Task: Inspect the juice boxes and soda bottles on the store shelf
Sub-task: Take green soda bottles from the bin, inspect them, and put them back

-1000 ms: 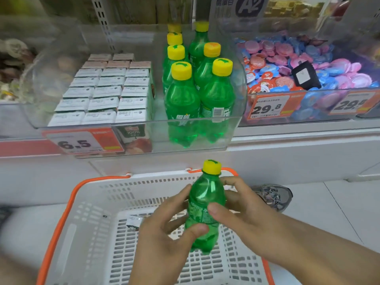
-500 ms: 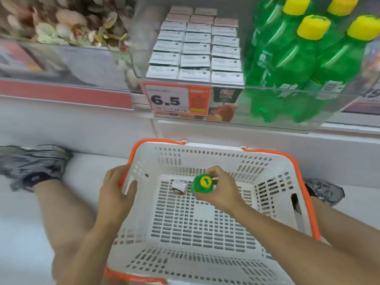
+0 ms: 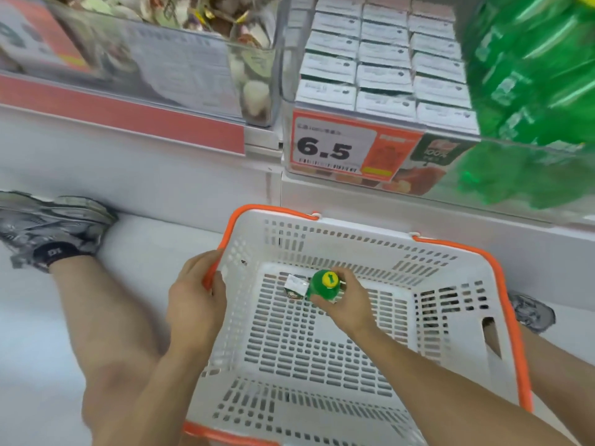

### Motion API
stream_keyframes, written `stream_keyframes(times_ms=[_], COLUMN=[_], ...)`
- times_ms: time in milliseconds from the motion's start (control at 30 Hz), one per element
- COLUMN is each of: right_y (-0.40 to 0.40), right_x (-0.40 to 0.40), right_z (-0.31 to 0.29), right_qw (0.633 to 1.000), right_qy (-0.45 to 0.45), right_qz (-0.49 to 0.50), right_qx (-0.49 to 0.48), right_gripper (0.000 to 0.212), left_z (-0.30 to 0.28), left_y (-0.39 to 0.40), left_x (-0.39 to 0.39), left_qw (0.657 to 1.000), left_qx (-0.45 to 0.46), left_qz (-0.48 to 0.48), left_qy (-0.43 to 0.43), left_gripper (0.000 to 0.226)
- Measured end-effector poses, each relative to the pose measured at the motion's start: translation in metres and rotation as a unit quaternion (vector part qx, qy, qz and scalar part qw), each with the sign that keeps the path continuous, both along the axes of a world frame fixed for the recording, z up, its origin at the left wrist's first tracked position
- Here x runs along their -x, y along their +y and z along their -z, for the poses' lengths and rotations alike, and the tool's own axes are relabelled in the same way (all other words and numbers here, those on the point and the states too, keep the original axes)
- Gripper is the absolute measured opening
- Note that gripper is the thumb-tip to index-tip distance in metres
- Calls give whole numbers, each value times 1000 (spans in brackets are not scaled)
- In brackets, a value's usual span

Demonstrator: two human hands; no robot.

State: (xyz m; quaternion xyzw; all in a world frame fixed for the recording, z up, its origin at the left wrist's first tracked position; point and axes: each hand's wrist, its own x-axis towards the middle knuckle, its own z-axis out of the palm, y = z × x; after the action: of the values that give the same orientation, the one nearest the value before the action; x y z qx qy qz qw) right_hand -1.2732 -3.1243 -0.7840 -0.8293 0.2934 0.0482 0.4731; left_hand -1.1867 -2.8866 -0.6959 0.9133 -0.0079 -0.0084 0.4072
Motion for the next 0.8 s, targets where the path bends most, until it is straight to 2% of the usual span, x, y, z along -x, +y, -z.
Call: stream_keyframes(times_ms=[100,133,200,300,433,500,567,667,733,800], right_y=[-6,-10,-20,-40,-66,-80,-94,-122,-144,-167], right_x=[3,6,14,33,65,79,89,94,87,71], right_z=[-9,-17,-47,-113,-210,-258,-304,-358,-380,-392], right_qw=[998,998,997,995,987,973,942,878,844,825], right_qy=[51,61,61,37,-109,-198,-297,-410,-452,-465], right_qz=[-24,-24,-34,-92,-115,-88,-58,-17,20,49], right_qx=[12,7,-9,-21,28,81,148,248,289,317], right_gripper=[74,72,51,23,7,10,13,14,12,10], left_z=[-3,-5,-15,-53,-133,-174,-210,-251,-267,-273], left_y=[-2,-3,-11,-44,-113,-146,-176,-219,-246,-269], left_x=[0,1,5,20,49,58,62,55,42,24], left_qw=[1000,999,1000,997,962,934,905,877,866,866], left_qx=[11,3,-5,63,179,207,226,196,143,68], left_qz=[9,16,18,17,130,197,251,296,314,327], left_qy=[23,27,19,-44,-159,-216,-256,-324,-361,-371], left_gripper=[39,41,44,37,22,16,12,16,27,43])
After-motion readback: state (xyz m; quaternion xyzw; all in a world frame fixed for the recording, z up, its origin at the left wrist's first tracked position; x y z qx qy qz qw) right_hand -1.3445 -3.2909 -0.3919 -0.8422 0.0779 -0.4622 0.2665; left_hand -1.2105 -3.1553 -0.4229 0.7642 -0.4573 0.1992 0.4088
